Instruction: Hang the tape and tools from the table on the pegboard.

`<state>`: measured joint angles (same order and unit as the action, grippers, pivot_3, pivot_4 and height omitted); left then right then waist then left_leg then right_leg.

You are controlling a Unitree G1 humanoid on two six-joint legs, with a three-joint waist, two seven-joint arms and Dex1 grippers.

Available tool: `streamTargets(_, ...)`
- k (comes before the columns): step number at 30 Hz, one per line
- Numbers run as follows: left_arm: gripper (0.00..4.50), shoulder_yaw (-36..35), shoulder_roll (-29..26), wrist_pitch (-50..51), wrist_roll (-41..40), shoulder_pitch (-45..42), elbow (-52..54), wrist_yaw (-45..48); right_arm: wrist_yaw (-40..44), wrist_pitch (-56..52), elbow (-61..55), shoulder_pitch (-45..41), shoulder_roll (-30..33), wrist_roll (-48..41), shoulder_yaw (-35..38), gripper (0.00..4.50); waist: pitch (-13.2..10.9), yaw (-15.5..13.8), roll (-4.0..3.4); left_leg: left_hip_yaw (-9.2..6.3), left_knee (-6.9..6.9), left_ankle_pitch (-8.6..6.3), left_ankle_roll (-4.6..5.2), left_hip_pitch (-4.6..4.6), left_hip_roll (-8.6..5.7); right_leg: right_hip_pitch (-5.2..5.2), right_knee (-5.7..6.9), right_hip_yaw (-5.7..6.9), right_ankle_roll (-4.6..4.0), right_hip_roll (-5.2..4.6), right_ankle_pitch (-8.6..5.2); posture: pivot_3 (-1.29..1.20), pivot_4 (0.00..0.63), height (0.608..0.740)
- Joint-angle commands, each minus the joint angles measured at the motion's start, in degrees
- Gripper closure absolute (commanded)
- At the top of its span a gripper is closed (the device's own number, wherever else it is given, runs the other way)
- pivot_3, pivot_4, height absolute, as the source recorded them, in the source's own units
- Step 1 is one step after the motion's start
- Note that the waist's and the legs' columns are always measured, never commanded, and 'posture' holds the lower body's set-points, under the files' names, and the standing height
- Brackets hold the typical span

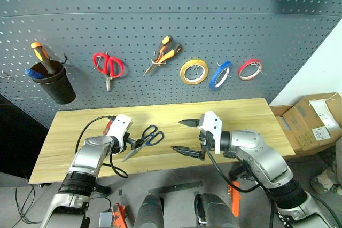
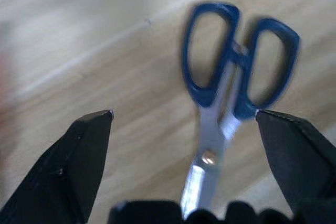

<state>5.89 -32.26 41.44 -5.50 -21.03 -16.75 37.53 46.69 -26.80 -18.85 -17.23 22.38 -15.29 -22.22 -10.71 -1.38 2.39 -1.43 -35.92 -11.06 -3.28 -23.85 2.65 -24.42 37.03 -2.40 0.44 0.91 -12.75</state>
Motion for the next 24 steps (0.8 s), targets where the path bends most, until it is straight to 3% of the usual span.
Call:
streamTargets(1, 0.04, 1.8, -0.8, 0.2, 0.4, -2.3, -1.7, 3.1, 0.1, -0.2, -2.2, 0.2, 0.5, 0.7, -1.1, 0.00, 0.0, 0.0, -0.01, 0.02, 0.00, 0.00, 0.00, 0.00, 0.00, 0.00, -0.01, -0.02, 0.00, -0.01, 0.00, 0.09, 0.166, 0.740)
streamTargets(16, 0.04, 10.4, 0.5, -3.6, 6.9, -12.6, -21.9, 10.6, -1.3, -1.1, -1.5, -0.6, 0.5, 2.6, -0.9, 0.00, -0.3, 0.3, -0.10, 0.01, -0.03, -0.01, 0.02, 0.00, -0.01, -0.01, 0.01, -0.01, -0.04, 0.01, -0.03, 0.04, 0.199, 0.740)
streamTargets(19, 0.59, 10.8, 1.0, -5.9, 8.0, -13.9, -24.9, 11.1, -1.6, -1.3, -2.1, -0.1, 0.7, 2.7, -0.9, 0.00, -0.3, 0.3, -0.13, 0.01, -0.03, -0.01, 0.02, 0.00, -0.01, -0.01, 0.01, -0.02, -0.05, 0.00, -0.03, 0.04, 0.199, 0.740)
streamTargets(24, 2.24, 10.8, 0.9, -6.4, 8.7, -13.9, -25.0, 13.4, -2.2, -1.4, -2.5, 0.3, 0.7, 2.7, -1.0, 0.00, -0.3, 0.5, -0.14, 0.01, -0.02, -0.01, 0.02, 0.00, -0.01, -0.01, 0.01, -0.02, -0.05, 0.00, -0.03, 0.04, 0.197, 0.740)
